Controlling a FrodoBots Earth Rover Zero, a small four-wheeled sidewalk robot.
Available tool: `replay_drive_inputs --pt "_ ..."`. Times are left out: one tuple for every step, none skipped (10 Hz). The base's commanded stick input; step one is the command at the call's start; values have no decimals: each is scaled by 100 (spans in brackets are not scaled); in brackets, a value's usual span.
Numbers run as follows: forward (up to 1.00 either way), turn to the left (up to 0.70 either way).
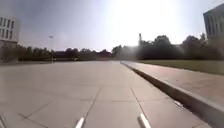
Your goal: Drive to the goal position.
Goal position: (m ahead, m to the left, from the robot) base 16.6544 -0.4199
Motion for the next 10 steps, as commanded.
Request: replay_drive_inputs --pt "70 1" --pt "70 1" --pt "70 1" --pt "70 1" --pt "70 1" --pt "70 1" --pt "70 1" --pt "70 1" --pt "70 1" --pt "70 1"
